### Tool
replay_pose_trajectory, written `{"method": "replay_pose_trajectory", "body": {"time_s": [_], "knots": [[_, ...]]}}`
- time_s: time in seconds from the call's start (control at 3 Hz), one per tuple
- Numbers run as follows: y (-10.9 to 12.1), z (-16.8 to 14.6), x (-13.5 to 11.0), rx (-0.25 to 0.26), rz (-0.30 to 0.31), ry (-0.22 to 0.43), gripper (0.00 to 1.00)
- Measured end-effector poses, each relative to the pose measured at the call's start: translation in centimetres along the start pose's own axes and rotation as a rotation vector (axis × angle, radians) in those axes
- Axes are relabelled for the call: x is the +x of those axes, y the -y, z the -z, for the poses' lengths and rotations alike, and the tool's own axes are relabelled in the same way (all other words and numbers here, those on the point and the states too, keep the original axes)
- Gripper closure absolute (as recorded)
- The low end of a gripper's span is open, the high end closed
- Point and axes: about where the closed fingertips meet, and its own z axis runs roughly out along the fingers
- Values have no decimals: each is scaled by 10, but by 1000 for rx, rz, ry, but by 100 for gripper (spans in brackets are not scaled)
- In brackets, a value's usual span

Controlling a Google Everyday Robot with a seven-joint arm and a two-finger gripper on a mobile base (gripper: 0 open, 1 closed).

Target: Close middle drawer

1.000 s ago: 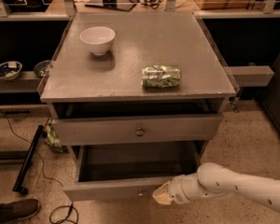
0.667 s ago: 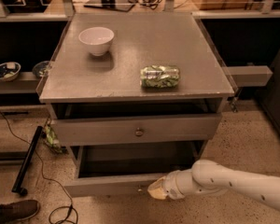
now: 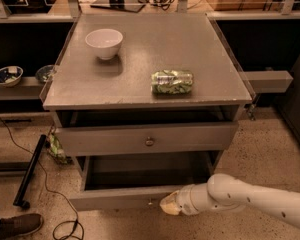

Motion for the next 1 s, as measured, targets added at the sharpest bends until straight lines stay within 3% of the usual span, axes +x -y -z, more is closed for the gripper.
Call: {"method": "replay_pose_trajectory", "body": {"time_s": [0.67,1.0], "knots": [[5,-9,-30,29,35,51,100],[5,-9,-30,29,35,51,100]]}}
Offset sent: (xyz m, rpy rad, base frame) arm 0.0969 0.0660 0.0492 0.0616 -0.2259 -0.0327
